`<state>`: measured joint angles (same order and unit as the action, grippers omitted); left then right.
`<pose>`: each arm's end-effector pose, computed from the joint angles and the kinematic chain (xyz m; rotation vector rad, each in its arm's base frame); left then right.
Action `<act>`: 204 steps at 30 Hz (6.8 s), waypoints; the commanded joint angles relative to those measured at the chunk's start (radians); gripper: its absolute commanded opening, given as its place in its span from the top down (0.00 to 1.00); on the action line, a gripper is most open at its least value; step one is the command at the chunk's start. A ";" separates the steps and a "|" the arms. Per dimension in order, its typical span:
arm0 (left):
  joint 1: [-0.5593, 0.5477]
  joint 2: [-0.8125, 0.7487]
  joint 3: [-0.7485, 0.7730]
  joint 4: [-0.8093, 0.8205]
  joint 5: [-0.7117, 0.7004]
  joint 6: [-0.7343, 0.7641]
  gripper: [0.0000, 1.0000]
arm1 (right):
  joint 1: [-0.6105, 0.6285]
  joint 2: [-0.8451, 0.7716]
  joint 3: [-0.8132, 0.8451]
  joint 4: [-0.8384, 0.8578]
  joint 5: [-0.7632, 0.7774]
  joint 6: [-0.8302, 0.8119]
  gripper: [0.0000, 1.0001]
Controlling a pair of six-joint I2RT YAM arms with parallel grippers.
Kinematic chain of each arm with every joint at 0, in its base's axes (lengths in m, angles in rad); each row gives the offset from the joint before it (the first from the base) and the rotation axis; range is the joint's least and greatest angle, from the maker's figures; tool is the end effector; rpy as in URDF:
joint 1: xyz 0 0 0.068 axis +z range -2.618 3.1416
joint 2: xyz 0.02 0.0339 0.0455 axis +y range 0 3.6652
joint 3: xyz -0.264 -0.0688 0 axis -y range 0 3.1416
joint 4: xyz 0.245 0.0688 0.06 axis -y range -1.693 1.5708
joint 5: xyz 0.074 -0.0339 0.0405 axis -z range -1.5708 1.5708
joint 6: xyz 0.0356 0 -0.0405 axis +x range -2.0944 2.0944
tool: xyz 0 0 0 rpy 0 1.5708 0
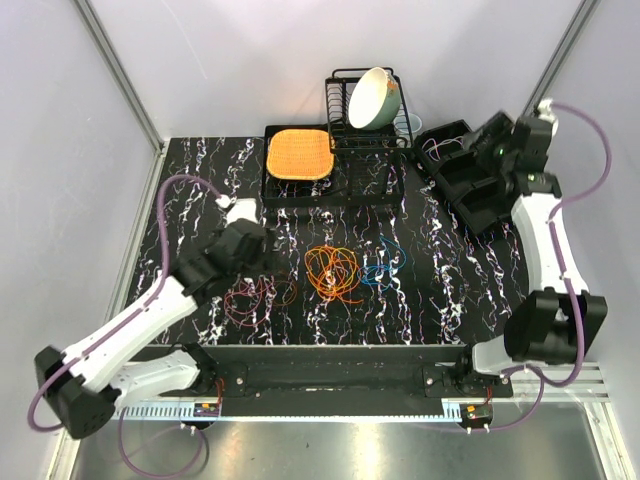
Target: Untangle the cables
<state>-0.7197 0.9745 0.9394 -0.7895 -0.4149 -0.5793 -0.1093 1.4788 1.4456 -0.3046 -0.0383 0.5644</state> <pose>0.1531 -0.1151 0.3050 -0.0278 2.3128 -0.1593 0.3441 -0.0364 0.3919 0.6110 1.8236 0.3433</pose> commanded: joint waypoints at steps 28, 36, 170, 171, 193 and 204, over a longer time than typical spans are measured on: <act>-0.044 0.682 0.073 0.601 0.281 -0.145 0.38 | 0.042 -0.304 -0.395 -0.094 -0.345 0.086 0.23; -0.044 0.736 0.124 0.576 0.237 -0.143 0.90 | 0.046 -0.293 -0.393 -0.087 -0.360 0.088 0.24; 0.330 -0.071 0.076 0.151 0.232 0.016 1.00 | 0.924 0.494 -0.329 0.331 -0.371 0.463 0.58; 0.330 -0.071 0.075 0.151 0.232 0.016 1.00 | 0.924 0.492 -0.329 0.331 -0.371 0.463 0.60; 0.324 -0.082 0.139 0.216 0.476 0.026 1.00 | 0.879 0.210 0.316 -0.272 -0.081 0.000 1.00; 0.267 -0.105 0.101 0.352 0.554 0.016 1.00 | 0.881 -0.015 0.550 -0.269 -0.181 -0.092 1.00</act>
<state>-0.4454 0.8776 1.0473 -0.5396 0.0937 -0.5686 0.7712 1.5059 2.0228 -0.5453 -0.1967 0.5278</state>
